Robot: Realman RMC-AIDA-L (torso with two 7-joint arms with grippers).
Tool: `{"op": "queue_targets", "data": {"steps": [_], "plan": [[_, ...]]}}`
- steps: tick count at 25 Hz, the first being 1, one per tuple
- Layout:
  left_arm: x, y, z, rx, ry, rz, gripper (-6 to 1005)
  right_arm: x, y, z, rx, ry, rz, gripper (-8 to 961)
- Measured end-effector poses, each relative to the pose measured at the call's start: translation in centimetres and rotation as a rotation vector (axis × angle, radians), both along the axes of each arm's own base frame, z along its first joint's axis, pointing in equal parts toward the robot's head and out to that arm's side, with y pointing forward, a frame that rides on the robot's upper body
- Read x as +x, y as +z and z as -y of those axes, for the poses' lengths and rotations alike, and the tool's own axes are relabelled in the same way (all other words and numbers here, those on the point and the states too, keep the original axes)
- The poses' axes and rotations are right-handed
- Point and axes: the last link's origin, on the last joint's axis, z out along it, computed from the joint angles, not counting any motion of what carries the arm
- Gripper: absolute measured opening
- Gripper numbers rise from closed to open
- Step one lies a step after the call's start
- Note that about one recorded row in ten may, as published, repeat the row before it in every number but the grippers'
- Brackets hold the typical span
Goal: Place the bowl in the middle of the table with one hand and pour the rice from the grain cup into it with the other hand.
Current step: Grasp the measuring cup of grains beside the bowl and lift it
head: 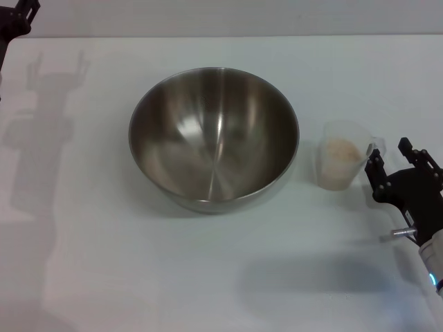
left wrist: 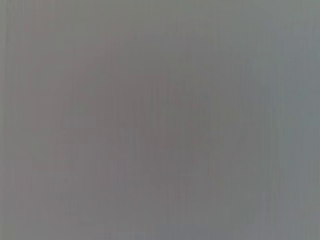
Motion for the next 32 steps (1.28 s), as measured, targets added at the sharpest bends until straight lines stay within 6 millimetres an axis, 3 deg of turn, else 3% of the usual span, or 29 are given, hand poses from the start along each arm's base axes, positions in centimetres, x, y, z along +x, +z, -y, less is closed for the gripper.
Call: {"op": "queue_targets", "data": {"steps": [21, 32], "plan": [[0.02, 0.18, -0.19, 0.007, 0.006, 0.005, 844, 0.09, 0.45, -0.57, 0.011, 0.009, -0.004, 497], [-0.09, 0.18, -0.07, 0.009, 0.007, 0.009, 844, 0.43, 0.78, -0.75, 0.021, 0.008, 0.024, 258]]}}
